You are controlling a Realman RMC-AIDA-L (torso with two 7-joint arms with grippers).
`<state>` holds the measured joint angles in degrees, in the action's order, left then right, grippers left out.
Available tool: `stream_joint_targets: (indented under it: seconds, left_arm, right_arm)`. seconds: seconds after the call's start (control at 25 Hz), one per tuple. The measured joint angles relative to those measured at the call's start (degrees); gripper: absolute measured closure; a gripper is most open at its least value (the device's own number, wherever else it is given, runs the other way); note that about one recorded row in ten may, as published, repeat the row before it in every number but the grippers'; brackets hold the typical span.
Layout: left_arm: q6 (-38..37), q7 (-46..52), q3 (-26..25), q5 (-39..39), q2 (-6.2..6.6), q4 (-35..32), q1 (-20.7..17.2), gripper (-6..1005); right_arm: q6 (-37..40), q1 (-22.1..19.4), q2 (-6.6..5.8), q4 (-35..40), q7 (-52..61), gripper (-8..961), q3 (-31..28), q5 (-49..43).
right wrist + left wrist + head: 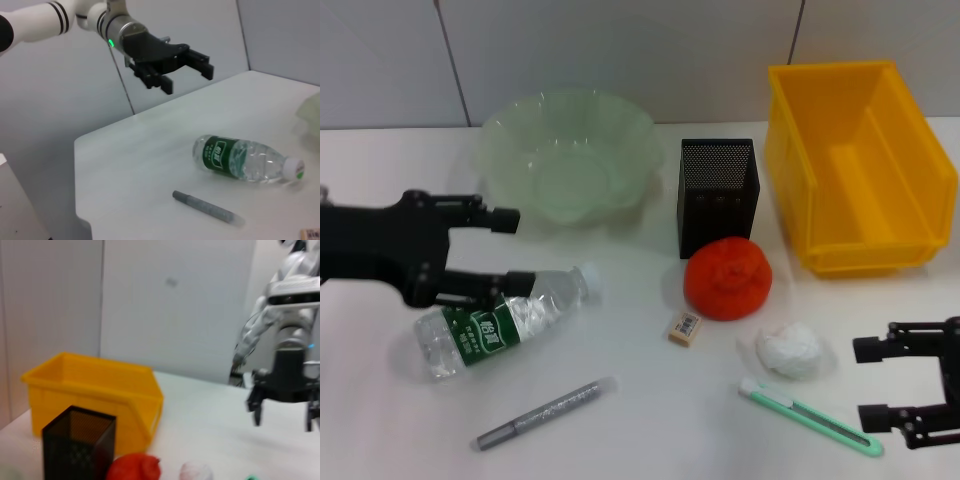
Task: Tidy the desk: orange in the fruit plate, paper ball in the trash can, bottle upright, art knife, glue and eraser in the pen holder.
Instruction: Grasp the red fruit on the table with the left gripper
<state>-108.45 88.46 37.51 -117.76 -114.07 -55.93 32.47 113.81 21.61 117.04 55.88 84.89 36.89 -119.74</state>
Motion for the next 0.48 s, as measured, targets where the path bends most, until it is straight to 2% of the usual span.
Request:
stream_joint_targets:
  seconds: [0.12,0.16,0.2,0.28,0.32,0.44,0.48]
  left_arm:
    - [0.6,1.3,0.01,-1.11,-0.14,-0.67,0.89,192]
    - [1.71,4.67,0.03,-5.69,-1.12,-2.53,4.43,193]
    - [2.02,5.47,0.11,-6.9,-1.66,-3.11,5.56,193]
    - [2.02,5.47,0.11,-6.9,-1.66,-3.11,5.56,193]
    - [3.57,7.46,1.59,-8.45,-2.86,-4.26,7.42,193]
    - [6.18,9.65,3.47,-9.33,-3.92,-5.25,8.31,194]
    - [6.18,9.65,3.47,-9.33,-3.92,-5.25,8.31,194]
  right_arm:
    - [0.67,-1.19,-0.02,1.15,0.06,190,-1.03,-0.06]
    - [0.71,-1.86,-0.02,2.26,0.43,190,-1.73,-0.41]
    - [0.69,-2.27,0.01,3.62,1.24,190,-2.64,-1.08]
    - [0.68,-2.47,0.07,4.72,1.89,190,-3.52,-1.72]
    - [0.69,-2.54,0.08,5.18,2.14,190,-3.93,-1.96]
    - [0.72,-2.68,0.1,5.88,2.5,190,-4.5,-2.42]
    - [0.74,-2.74,0.1,6.14,2.71,190,-4.62,-2.72]
